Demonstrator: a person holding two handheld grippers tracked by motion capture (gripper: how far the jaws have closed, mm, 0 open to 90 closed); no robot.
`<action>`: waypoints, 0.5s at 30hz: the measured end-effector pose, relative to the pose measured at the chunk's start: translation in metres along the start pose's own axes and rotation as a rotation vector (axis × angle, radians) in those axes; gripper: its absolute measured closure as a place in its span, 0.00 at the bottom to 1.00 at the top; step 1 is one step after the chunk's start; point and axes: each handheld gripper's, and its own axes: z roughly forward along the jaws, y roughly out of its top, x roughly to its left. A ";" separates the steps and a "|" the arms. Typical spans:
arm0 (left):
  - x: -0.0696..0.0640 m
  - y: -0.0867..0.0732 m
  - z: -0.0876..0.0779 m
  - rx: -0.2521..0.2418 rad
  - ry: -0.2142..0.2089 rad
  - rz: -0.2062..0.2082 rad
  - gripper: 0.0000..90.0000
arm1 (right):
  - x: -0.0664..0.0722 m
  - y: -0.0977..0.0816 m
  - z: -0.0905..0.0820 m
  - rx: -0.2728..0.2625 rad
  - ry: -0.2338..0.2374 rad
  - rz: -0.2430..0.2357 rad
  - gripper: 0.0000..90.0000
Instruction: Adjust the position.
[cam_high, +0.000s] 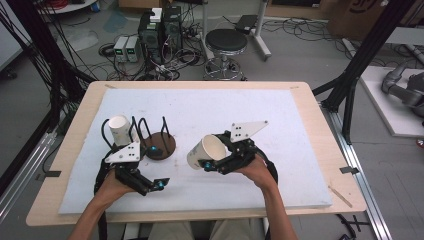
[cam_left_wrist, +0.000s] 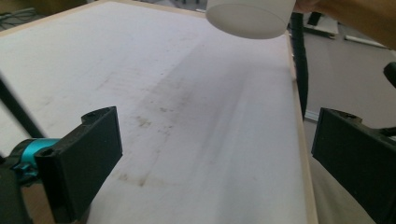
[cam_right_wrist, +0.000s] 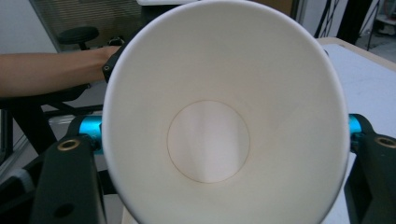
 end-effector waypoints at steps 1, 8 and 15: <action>0.000 -0.002 -0.003 -0.003 0.012 0.000 0.02 | -0.001 0.000 -0.001 -0.003 -0.005 0.006 0.31; 0.000 -0.015 -0.020 -0.020 0.086 -0.020 0.02 | -0.002 -0.001 -0.004 0.004 -0.045 0.013 0.31; 0.001 -0.027 -0.031 -0.040 0.160 -0.045 0.02 | -0.002 -0.002 -0.005 0.017 -0.072 0.021 0.31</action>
